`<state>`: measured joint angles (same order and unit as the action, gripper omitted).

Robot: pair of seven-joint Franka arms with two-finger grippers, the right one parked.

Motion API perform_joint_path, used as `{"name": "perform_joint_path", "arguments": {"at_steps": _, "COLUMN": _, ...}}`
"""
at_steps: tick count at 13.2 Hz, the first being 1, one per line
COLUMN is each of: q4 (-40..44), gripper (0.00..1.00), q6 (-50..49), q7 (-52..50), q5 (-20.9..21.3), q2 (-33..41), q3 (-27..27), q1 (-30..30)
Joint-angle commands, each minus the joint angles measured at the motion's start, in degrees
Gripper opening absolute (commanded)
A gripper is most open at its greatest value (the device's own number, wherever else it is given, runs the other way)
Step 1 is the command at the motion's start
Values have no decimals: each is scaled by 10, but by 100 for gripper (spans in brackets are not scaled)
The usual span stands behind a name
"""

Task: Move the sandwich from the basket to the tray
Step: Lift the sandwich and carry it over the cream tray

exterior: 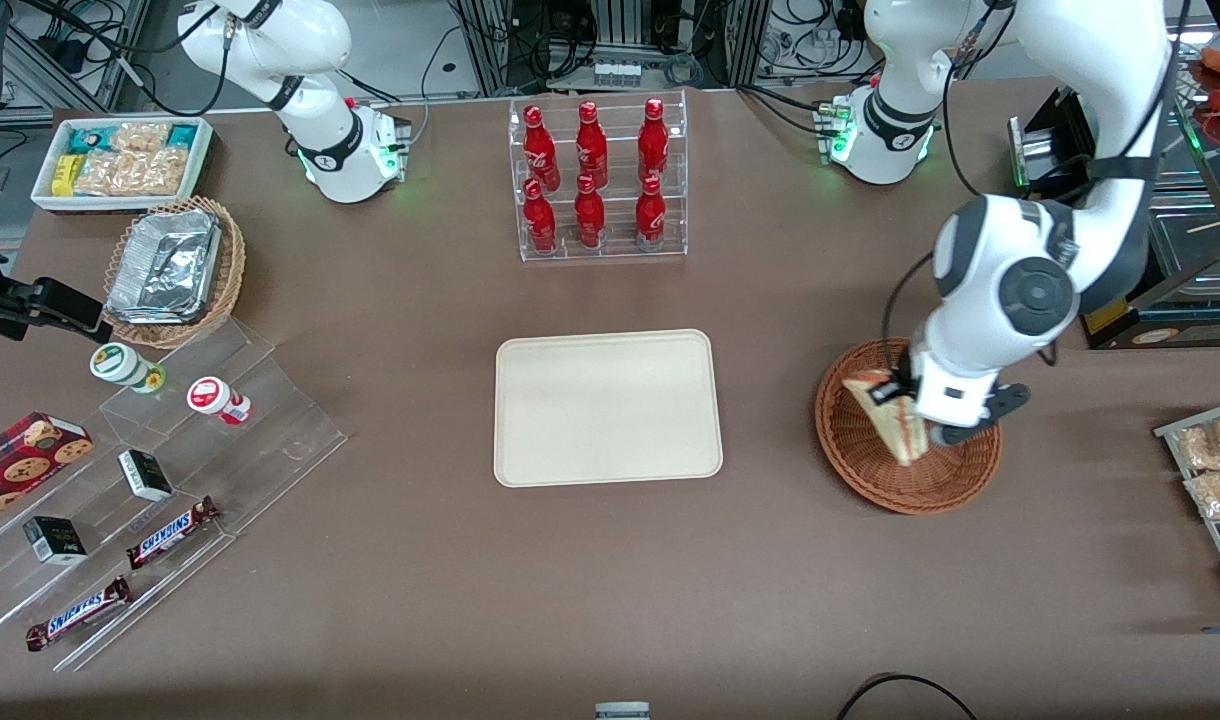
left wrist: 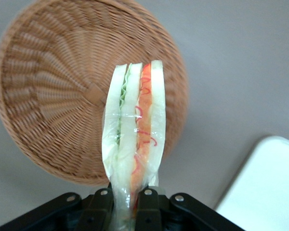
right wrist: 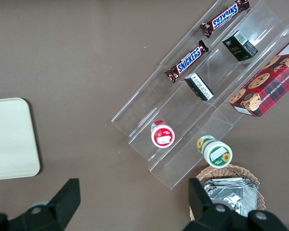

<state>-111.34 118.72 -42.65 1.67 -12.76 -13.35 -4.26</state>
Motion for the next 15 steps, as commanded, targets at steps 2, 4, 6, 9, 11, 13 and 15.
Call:
{"name": "perform_joint_path", "arguments": {"at_steps": 2, "q4": 100, "gripper": 0, "q6": -42, "q7": 0, "q5": 4, "q2": -80, "q3": -2, "q1": -101}}
{"name": "perform_joint_path", "arguments": {"at_steps": 4, "q4": 166, "gripper": 0, "q6": -62, "q7": -15, "q5": 5, "q2": -137, "q3": -1, "q1": -151}}
{"name": "perform_joint_path", "arguments": {"at_steps": 6, "q4": 259, "gripper": 0, "q6": -93, "q7": -48, "q5": 7, "q2": -209, "q3": 1, "q1": -199}}
{"name": "perform_joint_path", "arguments": {"at_steps": 9, "q4": 353, "gripper": 0, "q6": -115, "q7": -117, "q5": 40, "q2": -283, "q3": 1, "q1": -258}}
{"name": "perform_joint_path", "arguments": {"at_steps": 11, "q4": 392, "gripper": 0, "q6": -109, "q7": -139, "q5": 40, "q2": -322, "q3": 1, "q1": -283}}
{"name": "perform_joint_path", "arguments": {"at_steps": 13, "q4": 429, "gripper": 0, "q6": -101, "q7": -162, "q5": 40, "q2": -356, "q3": 1, "q1": -309}}
{"name": "perform_joint_path", "arguments": {"at_steps": 15, "q4": 435, "gripper": 0, "q6": -73, "q7": -183, "q5": 41, "q2": -367, "q3": 2, "q1": -328}}
